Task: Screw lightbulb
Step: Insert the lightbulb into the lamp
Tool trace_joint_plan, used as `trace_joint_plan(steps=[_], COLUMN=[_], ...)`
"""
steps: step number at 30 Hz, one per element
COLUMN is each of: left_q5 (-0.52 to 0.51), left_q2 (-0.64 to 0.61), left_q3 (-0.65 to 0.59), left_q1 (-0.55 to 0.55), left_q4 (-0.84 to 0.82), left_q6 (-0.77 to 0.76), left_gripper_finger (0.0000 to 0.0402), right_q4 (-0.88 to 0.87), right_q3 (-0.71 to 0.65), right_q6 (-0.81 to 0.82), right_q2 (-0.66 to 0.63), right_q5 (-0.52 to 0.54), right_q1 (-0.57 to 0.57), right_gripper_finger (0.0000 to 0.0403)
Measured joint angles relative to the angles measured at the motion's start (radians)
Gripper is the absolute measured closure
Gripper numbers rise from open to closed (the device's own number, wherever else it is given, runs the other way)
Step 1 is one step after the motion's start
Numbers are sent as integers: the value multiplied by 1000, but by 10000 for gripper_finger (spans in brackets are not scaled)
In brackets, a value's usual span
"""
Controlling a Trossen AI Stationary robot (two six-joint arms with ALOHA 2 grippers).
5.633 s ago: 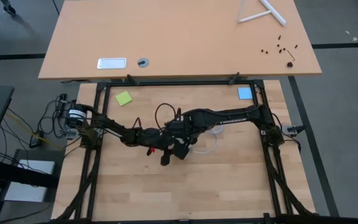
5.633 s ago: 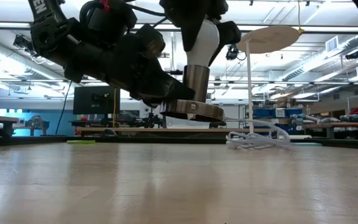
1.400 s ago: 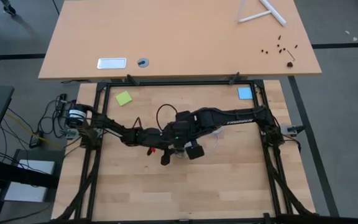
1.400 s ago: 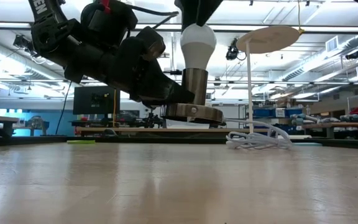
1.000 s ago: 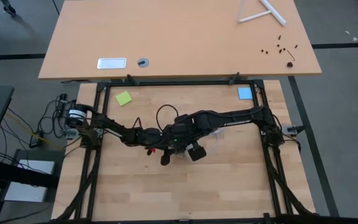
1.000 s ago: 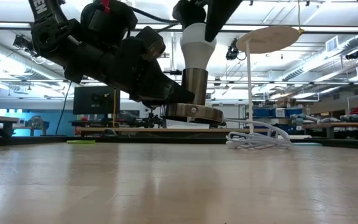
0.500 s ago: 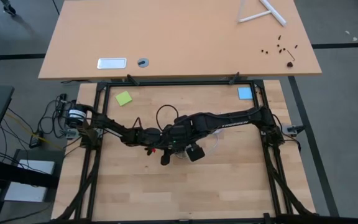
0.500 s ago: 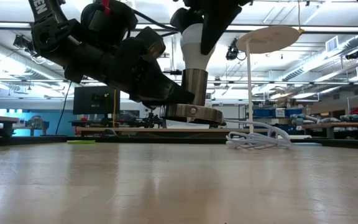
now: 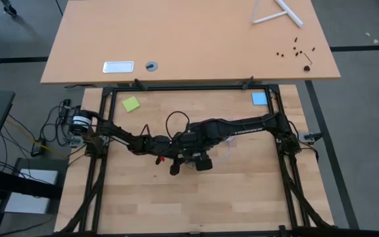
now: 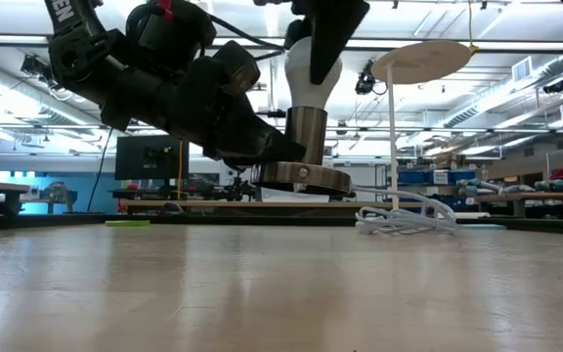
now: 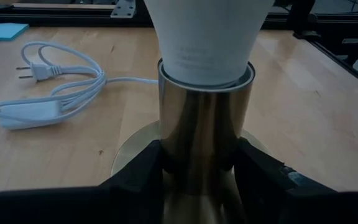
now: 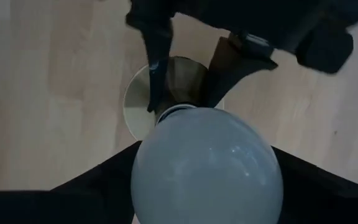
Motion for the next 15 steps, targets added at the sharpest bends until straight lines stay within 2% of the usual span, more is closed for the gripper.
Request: trace_joint_plan(steps=[4, 11, 15], left_q5=[-9, -13, -13], left_q2=[0, 0, 0], left_q3=[0, 0, 0], left_q1=[0, 0, 0], left_q4=[1, -1, 1], left_q6=[3, -4, -6], left_gripper_finger=[243, 243, 243], right_q4=[-3, -11, -1], right_q3=[0, 0, 0], right_q6=[190, 602, 651], right_q2=[0, 0, 0], right_q5=[-11, -49, -76], right_q1=[-3, -27, -29], right_gripper_finger=[99, 128, 107])
